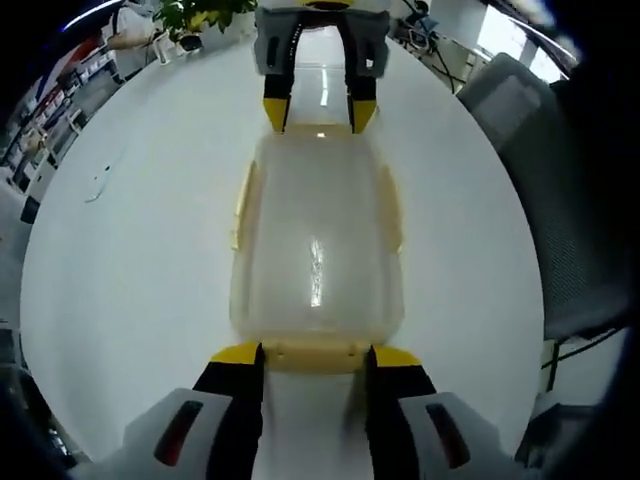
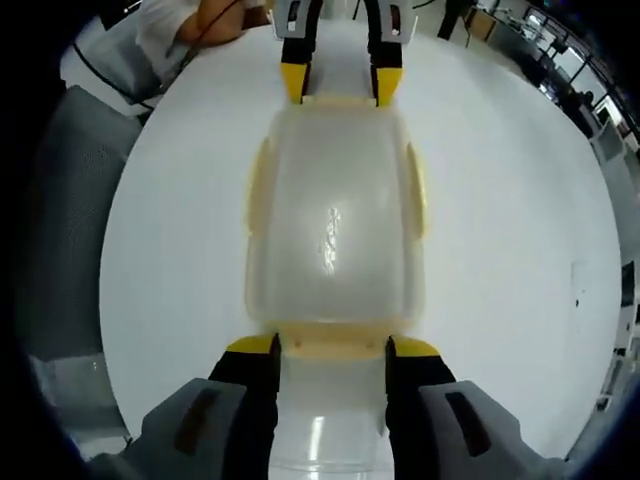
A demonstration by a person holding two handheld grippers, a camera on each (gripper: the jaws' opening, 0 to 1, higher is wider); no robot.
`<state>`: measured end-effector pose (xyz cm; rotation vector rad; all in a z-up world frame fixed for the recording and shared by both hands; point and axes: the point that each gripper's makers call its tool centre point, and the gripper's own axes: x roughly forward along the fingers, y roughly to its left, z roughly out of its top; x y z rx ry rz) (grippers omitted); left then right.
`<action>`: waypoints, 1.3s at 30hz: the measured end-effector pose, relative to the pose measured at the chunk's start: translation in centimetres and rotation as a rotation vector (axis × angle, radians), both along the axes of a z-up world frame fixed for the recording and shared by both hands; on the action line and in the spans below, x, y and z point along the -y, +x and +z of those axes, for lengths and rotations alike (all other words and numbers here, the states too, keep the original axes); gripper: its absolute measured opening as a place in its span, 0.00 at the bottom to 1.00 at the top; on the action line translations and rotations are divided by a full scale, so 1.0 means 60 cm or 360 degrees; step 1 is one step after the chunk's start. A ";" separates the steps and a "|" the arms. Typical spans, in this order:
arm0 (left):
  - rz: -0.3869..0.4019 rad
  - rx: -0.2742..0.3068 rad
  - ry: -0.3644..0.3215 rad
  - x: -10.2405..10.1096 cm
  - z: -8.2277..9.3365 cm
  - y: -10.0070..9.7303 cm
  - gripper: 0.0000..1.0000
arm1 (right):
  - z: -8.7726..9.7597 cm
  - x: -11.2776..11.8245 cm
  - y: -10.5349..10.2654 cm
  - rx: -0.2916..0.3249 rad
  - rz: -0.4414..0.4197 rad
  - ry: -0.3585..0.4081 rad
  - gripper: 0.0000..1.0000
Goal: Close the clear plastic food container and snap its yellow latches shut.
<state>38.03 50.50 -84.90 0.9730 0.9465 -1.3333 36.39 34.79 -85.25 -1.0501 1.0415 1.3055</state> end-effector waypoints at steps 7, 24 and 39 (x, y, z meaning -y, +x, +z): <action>-0.0005 0.0006 -0.0029 -0.005 0.002 -0.003 0.33 | 0.002 0.001 0.000 0.0011 -0.0024 -0.0015 0.37; 0.0061 0.0020 -0.0033 -0.024 0.064 -0.016 0.33 | 0.071 -0.018 -0.009 0.0006 -0.0005 0.0224 0.36; 0.0093 0.0028 -0.0043 -0.009 0.110 -0.024 0.33 | 0.114 -0.004 -0.013 0.0007 0.0029 0.0254 0.37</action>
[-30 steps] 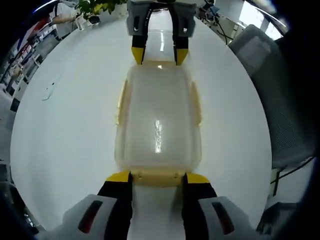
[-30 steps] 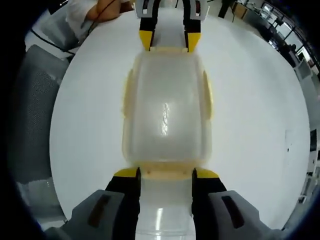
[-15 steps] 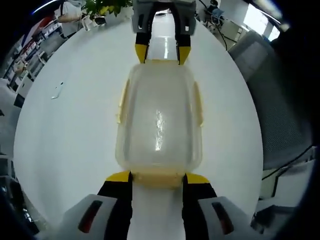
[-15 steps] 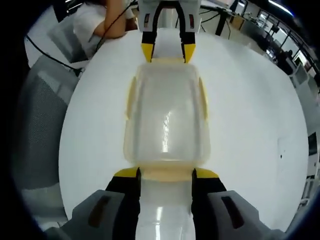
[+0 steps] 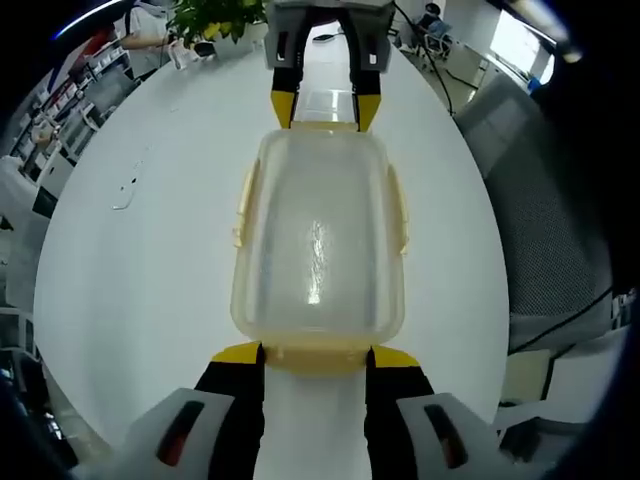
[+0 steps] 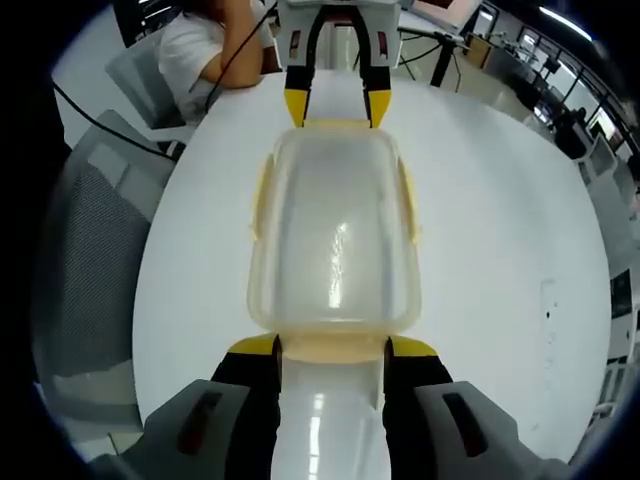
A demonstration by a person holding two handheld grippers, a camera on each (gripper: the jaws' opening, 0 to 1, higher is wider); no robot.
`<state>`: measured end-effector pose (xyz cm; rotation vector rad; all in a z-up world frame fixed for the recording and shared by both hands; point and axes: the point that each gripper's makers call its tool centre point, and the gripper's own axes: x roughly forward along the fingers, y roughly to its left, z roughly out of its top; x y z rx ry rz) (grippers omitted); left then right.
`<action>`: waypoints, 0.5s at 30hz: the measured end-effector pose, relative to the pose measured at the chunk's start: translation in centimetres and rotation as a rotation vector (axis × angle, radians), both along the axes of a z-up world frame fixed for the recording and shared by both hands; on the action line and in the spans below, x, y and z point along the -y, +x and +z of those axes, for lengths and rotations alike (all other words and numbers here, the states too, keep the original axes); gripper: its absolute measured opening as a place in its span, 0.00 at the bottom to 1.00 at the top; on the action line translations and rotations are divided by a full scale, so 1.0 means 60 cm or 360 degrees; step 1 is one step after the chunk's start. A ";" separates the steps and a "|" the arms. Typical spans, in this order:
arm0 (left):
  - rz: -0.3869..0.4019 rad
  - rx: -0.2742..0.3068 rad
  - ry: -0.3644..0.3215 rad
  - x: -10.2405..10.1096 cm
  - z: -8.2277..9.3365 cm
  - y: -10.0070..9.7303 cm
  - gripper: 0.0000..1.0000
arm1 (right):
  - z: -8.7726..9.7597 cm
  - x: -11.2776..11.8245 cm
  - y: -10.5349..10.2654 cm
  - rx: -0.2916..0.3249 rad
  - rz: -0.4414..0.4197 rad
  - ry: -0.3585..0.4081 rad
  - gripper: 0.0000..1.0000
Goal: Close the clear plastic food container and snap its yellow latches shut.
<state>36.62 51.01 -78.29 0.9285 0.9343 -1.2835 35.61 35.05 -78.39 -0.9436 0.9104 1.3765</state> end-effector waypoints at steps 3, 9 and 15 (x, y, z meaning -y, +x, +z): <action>-0.0001 0.0005 0.0005 0.004 0.003 -0.002 0.33 | 0.001 0.004 -0.001 -0.0001 0.0004 -0.0001 0.36; 0.0020 -0.0002 -0.0021 0.025 0.006 -0.006 0.33 | 0.006 0.025 -0.004 0.0000 0.0006 -0.0001 0.36; 0.0020 -0.0007 -0.0055 0.053 0.010 -0.009 0.33 | 0.007 0.054 -0.006 -0.0023 -0.0004 -0.0011 0.36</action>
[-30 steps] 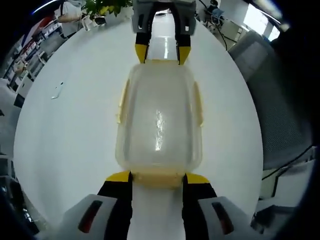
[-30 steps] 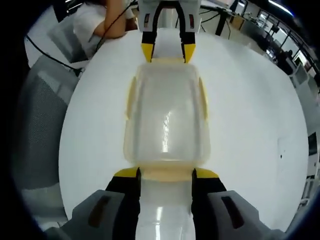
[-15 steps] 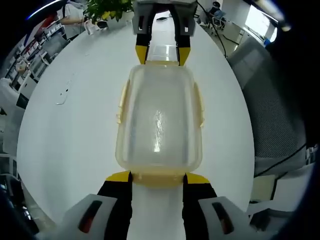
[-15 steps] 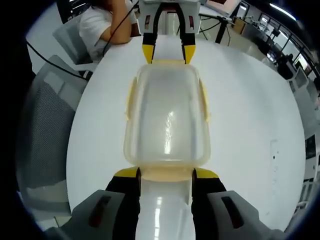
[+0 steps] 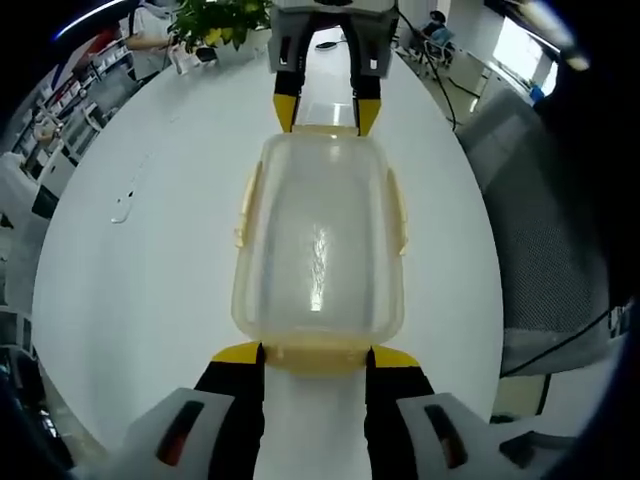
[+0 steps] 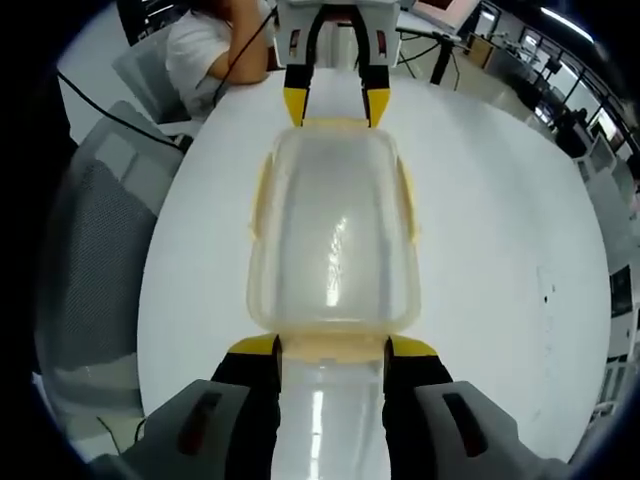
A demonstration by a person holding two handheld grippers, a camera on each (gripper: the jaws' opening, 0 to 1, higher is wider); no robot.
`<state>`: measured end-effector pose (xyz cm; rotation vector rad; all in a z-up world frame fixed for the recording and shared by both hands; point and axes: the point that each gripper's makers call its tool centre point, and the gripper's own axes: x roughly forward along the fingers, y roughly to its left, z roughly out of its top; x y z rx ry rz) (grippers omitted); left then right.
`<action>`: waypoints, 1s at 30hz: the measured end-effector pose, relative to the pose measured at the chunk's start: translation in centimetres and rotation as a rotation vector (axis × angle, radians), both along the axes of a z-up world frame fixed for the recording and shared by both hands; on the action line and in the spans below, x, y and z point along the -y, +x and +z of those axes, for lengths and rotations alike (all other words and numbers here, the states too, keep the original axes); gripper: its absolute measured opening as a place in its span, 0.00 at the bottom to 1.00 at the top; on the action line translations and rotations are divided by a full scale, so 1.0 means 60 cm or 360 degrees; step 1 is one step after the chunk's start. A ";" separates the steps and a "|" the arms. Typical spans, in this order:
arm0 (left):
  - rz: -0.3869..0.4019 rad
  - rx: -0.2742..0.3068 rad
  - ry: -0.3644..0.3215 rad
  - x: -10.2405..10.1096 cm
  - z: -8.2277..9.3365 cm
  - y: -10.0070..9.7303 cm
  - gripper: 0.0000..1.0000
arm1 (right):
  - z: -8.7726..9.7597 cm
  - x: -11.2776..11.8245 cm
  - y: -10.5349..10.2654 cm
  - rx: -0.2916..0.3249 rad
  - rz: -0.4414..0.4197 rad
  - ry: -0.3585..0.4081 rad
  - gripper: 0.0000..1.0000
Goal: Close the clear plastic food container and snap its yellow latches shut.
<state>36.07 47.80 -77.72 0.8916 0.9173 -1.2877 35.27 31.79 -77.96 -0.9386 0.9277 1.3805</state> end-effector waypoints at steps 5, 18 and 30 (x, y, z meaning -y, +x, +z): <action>0.0018 0.0009 -0.0014 0.020 0.000 -0.002 0.33 | 0.003 0.020 -0.001 0.0019 0.0021 -0.0007 0.36; 0.0046 -0.0013 -0.0049 0.069 0.007 -0.010 0.33 | 0.009 0.069 -0.004 0.0034 0.0044 0.0000 0.36; 0.0010 -0.0029 -0.0036 0.143 0.004 -0.008 0.33 | 0.003 0.142 -0.007 0.0003 0.0020 0.0003 0.36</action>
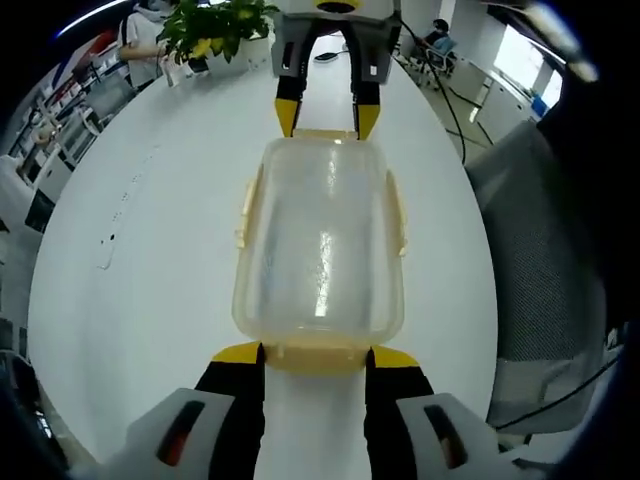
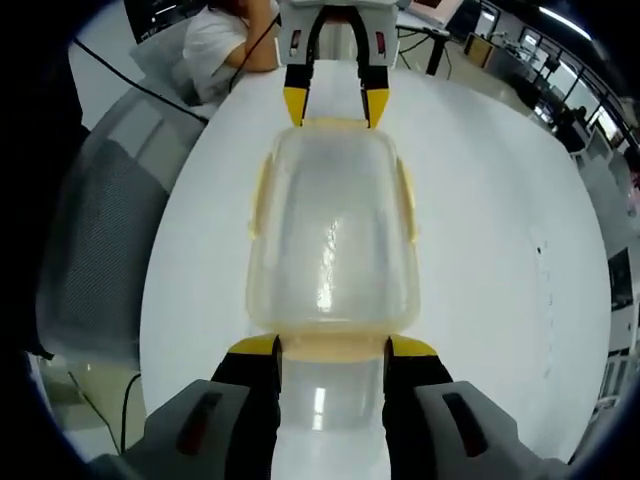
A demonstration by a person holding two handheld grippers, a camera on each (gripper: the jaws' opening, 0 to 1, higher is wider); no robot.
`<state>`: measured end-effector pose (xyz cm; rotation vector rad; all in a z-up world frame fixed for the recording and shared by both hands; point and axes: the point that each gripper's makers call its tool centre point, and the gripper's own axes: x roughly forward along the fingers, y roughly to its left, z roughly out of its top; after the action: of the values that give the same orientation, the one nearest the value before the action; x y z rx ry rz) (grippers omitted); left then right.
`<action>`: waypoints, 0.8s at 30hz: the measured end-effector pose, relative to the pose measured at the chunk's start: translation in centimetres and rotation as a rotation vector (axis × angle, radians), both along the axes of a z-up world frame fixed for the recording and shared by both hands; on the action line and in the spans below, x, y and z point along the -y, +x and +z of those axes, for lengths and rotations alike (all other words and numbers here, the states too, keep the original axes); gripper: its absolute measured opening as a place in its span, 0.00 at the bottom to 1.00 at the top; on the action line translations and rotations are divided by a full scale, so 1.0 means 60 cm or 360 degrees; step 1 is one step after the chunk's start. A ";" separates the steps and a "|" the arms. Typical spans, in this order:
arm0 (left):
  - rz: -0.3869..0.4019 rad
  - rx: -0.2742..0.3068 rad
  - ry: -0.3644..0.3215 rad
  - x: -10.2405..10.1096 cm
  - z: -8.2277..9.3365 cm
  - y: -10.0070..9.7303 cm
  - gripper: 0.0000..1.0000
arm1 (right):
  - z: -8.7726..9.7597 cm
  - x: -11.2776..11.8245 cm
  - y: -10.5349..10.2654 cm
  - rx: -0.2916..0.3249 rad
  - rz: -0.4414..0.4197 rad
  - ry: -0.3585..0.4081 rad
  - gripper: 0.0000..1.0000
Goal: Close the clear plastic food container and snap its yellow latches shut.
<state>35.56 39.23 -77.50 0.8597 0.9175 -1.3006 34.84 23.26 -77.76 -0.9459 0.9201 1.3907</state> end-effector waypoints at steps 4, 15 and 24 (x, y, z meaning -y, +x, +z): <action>-0.0011 -0.0001 0.0003 0.016 -0.001 0.002 0.33 | -0.002 0.017 0.000 -0.0002 -0.0014 0.0017 0.36; -0.0032 -0.0005 -0.0021 0.077 -0.002 0.003 0.33 | -0.009 0.076 -0.002 0.0022 -0.0028 0.0008 0.36; -0.0063 -0.0008 -0.0071 0.126 -0.004 -0.005 0.33 | -0.007 0.125 -0.010 0.0043 -0.0044 -0.0012 0.36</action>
<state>35.29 31.69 -77.72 0.8436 0.8761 -1.3531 34.22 15.75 -78.18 -0.9525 0.9156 1.3489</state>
